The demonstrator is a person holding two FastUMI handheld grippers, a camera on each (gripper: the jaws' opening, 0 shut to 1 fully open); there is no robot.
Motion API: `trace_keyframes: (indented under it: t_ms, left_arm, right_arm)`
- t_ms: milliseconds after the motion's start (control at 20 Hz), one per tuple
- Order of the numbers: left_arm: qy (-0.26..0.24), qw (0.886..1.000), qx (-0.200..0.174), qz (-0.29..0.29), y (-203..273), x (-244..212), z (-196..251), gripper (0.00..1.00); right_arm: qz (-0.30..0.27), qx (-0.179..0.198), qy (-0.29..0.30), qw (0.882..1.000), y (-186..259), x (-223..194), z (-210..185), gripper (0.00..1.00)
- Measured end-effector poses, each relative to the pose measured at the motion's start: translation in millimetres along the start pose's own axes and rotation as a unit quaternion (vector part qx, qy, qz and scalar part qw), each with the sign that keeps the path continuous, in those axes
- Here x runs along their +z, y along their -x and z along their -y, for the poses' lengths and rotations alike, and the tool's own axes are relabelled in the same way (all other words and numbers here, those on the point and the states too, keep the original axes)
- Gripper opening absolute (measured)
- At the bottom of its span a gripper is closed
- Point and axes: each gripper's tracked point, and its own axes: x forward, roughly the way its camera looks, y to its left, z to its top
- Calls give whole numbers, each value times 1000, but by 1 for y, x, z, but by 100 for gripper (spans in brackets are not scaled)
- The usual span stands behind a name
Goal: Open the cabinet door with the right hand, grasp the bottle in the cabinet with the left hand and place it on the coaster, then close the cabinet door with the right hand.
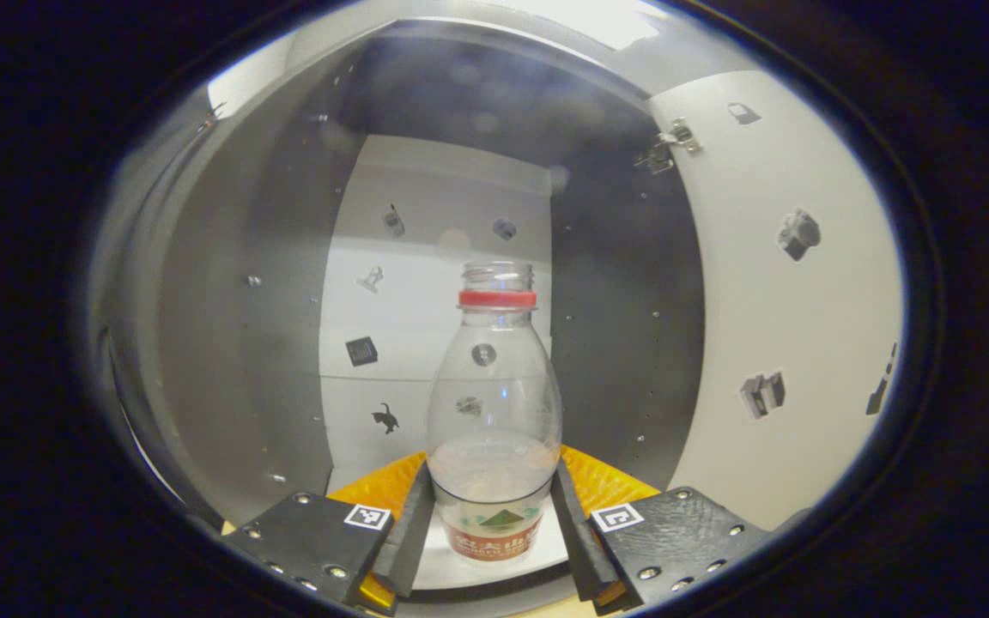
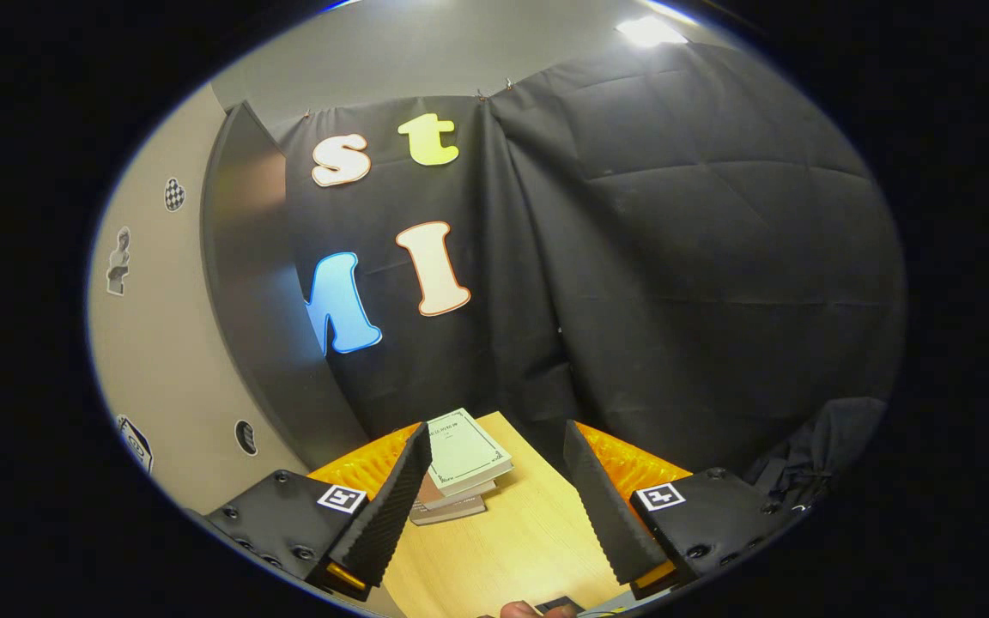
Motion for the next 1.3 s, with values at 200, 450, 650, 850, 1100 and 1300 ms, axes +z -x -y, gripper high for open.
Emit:
trace_keyframes:
  t_ms: [200,450,650,850,1100,1300]
  left_arm:
    - [-16,1000,10,4,47,-4,-9,72]
    - [-16,998,53,-4,116,-19,-45,70]
    - [-10,994,101,-37,171,-54,-79,67]
    - [-8,988,137,-71,226,-97,-106,69]
    - [6,977,190,-95,286,-171,-137,67]
    - [17,972,206,-109,312,-230,-141,67]
  right_arm:
    - [-5,8,5,1000,7,-1,-5,98]
    - [7,1,31,1000,17,10,-2,98]
    - [5,8,7,1000,24,7,-11,93]
    - [-8,15,-9,1000,35,-10,-19,98]
    - [38,10,8,999,55,-8,-25,98]
    - [61,-2,6,998,66,-12,-25,98]
